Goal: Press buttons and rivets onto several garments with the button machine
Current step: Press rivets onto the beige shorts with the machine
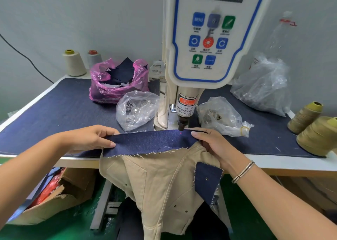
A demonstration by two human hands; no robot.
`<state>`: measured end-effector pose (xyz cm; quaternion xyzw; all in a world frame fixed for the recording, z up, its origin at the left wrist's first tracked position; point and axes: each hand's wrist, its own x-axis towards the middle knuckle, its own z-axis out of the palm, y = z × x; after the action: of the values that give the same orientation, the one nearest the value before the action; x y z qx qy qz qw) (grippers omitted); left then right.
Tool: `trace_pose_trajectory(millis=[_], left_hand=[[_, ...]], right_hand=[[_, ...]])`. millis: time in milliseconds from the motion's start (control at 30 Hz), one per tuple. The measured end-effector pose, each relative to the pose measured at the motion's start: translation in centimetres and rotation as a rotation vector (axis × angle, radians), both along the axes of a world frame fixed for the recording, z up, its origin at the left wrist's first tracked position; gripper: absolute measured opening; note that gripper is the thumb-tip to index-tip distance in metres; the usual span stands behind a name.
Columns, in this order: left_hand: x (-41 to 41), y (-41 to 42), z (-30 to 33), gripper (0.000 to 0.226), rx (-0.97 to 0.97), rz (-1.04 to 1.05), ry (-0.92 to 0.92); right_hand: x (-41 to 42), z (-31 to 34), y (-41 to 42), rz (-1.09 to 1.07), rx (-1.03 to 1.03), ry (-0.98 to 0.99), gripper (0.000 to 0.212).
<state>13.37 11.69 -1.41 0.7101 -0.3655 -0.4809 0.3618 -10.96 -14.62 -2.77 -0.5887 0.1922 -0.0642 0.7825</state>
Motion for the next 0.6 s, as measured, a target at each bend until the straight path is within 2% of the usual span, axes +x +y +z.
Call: trace_pose_trajectory(millis=[133,267,333,500,600], left_hand=[[-0.5,-0.6,-0.8,0.023,-0.046,0.071,-0.005],[0.0,0.6,-0.4,0.044,-0.058,0.06,0.243],[0.2,1.0,-0.3,0.051,-0.06,0.041,0.278],[0.2,0.5,0.6,0.052,-0.08,0.042,0.225],[0.2,-0.4,1.6,0.046,-0.094,0.055,0.279]], right_hand=[[0.3,-0.6,0.5,-0.018,-0.091,-0.04,0.03],[0.0,-1.1,0.0,-0.041,-0.1,-0.117,0.027],[0.0,-1.4,-0.5,-0.053,-0.097,-0.127,0.027],[0.1,-1.1,-1.2,-0.111,-0.09,-0.121,0.026],[0.2,-0.7,-1.8,-0.152,-0.044,-0.142,0.026]])
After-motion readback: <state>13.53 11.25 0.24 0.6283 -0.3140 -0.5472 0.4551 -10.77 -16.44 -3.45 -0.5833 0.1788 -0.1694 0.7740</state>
